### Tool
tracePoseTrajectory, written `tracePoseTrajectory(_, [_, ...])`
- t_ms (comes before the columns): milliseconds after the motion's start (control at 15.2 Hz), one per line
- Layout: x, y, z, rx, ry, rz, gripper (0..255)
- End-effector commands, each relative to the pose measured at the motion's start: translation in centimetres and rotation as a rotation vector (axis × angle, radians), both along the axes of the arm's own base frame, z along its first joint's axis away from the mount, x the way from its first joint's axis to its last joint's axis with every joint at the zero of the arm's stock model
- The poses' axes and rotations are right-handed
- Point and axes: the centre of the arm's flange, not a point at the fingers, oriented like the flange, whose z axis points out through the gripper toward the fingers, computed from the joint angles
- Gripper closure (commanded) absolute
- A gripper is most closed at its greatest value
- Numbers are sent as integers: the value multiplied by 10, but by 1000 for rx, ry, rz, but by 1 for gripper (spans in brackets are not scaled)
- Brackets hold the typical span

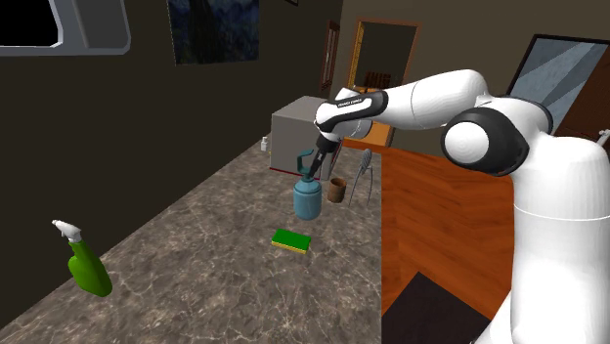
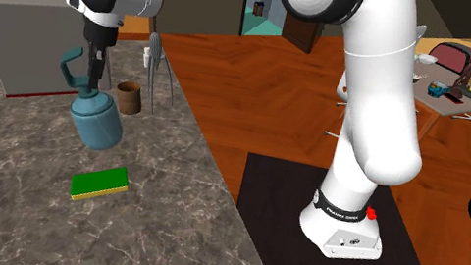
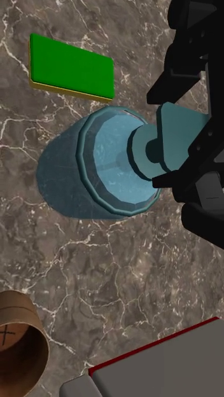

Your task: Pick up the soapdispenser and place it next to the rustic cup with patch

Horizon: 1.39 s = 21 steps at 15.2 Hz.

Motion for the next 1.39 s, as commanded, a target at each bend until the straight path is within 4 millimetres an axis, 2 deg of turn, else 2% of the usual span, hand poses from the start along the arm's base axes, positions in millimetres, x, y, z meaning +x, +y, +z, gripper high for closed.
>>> tracePoseTrajectory(0, [0, 0, -1, 0, -2, 0, 255])
tracePoseTrajectory(264, [0, 0, -1, 0, -2, 0, 255])
tracePoseTrajectory(330, [0, 0, -1, 0, -2, 0, 0])
tracePoseTrajectory(660, [0, 0, -1, 0, -2, 0, 0])
tracePoseTrajectory(924, [-13, -8, 47, 0, -2, 0, 0])
tracePoseTrajectory(1320, [-13, -8, 47, 0, -2, 0, 0])
